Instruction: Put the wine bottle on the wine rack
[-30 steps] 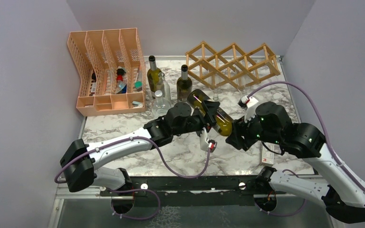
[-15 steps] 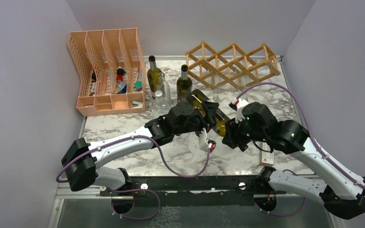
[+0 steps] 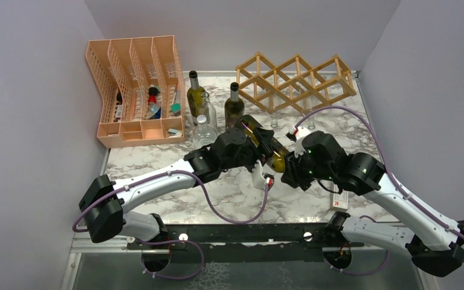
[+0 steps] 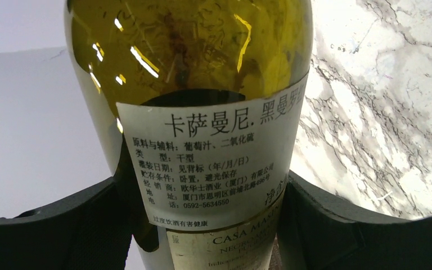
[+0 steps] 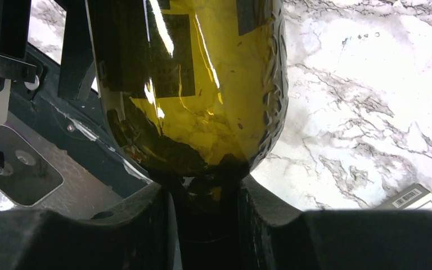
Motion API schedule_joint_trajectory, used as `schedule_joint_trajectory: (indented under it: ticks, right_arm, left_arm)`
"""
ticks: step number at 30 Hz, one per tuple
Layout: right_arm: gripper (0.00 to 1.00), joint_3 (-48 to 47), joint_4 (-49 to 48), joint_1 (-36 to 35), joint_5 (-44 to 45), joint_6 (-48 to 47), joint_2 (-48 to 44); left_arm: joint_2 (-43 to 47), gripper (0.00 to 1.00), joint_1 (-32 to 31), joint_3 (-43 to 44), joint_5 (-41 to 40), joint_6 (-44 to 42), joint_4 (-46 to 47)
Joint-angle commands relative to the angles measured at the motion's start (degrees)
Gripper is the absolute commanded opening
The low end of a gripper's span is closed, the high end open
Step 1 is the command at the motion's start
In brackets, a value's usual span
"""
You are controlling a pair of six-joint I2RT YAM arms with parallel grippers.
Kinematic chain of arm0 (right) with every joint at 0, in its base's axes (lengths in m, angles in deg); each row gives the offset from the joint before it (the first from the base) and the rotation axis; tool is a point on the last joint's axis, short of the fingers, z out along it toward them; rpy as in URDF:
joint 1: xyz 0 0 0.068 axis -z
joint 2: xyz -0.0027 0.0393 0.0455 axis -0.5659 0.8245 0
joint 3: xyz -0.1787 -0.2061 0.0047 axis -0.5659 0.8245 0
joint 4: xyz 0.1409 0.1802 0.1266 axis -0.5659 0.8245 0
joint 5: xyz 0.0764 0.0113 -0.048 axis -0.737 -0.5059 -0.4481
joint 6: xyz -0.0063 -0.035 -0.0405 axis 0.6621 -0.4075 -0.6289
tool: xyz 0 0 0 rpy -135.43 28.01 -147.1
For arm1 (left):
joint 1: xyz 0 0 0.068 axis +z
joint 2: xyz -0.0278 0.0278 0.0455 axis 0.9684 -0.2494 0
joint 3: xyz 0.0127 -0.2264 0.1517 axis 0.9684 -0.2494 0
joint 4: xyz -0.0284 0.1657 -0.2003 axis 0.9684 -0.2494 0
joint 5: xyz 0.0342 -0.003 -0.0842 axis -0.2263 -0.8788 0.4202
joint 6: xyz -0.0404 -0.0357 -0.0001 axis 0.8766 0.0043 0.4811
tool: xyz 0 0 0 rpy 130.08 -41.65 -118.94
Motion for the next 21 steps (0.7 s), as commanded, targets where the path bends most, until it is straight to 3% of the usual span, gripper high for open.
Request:
schedule_joint_trajectory:
  ticks: [1, 4, 5, 6, 8, 9, 17, 21]
  right_arm:
    - [0.06, 0.55, -1.68, 0.52, 5.28, 1.64, 1.43]
    - [0.01, -0.56, -1.85, 0.52, 6.88, 1.69, 1.7]
    - [0.01, -1.02, -1.94, 0.53, 7.73, 1.73, 1.64]
    - [0.01, -1.6, -1.99, 0.55, 8.65, 1.76, 1.58]
    - [0.01, -2.89, -2.36, 0.52, 10.75, 1.93, 1.5]
    - [0.01, -3.49, -2.61, 0.59, 11.83, 1.97, 1.39]
    - [0.01, -9.05, -2.99, 0.53, 22.21, 4.84, 1.39]
    - [0.01, -10.66, -1.56, 0.59, 29.13, 7.07, 2.85]
  left_arm:
    - [3.11, 0.0, -0.12, 4.89, 2.74, 4.83, 9.74]
    - [3.57, 0.02, 0.01, 4.2, 2.96, 5.68, 10.09]
    - [3.74, 0.11, -0.01, 3.76, 2.88, 6.69, 10.68]
    - [3.9, 0.3, -0.01, 3.05, 2.65, 7.85, 11.88]
    - [4.35, 0.8, 0.0, 1.07, 1.55, 11.54, 16.55]
    - [4.48, 0.97, -0.01, 0.27, 0.97, 13.12, 17.99]
    - [4.02, 0.99, -0.01, -0.63, 0.75, 14.13, 14.17]
    - [5.03, 0.99, 0.06, -1.12, -0.11, 19.26, 14.0]
